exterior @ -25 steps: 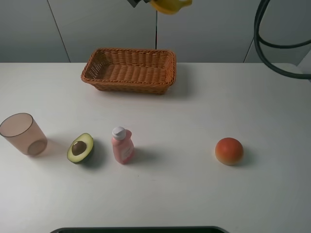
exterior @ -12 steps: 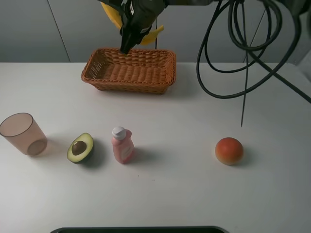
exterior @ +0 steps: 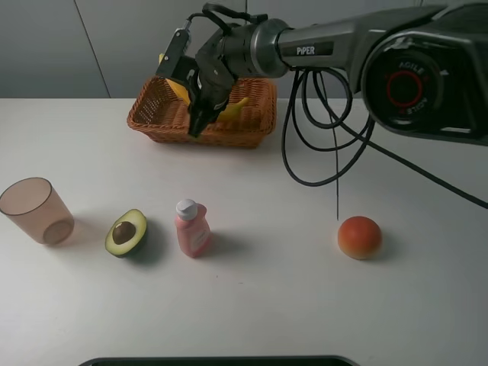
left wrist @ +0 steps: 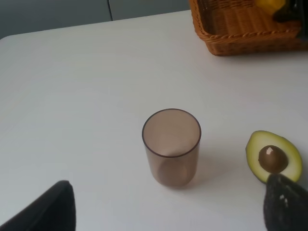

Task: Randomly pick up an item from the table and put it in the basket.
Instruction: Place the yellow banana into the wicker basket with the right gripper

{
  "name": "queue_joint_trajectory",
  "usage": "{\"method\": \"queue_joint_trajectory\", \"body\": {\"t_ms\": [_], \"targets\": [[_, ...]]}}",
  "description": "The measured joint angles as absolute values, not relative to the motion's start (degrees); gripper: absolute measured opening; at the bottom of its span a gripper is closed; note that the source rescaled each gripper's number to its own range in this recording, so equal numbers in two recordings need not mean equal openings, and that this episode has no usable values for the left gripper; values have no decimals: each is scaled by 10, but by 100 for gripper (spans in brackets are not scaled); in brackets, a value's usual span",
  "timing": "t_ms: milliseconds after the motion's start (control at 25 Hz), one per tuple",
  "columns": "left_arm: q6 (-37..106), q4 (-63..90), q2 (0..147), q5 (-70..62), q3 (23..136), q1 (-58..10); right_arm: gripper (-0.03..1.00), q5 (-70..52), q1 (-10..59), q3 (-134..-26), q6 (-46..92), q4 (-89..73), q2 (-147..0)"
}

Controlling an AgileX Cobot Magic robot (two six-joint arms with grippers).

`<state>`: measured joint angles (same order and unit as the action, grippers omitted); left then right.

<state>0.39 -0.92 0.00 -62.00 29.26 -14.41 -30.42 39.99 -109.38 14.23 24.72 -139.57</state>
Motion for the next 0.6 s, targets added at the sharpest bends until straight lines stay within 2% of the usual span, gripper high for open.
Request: {"method": "queue_joint_trajectory", "body": {"t_ms": [440, 480, 520, 600], "targets": [[0, -9, 0, -620, 293, -144, 1, -304, 400, -1100, 144, 246, -1398], [0, -9, 0, -620, 293, -144, 8, -304, 400, -1100, 144, 246, -1398], [0, -9, 0, -620, 293, -144, 23, -304, 400, -1100, 144, 246, -1398], [0, -9, 0, -620, 293, -144, 76, -302, 399, -1101, 144, 247, -1398]]}}
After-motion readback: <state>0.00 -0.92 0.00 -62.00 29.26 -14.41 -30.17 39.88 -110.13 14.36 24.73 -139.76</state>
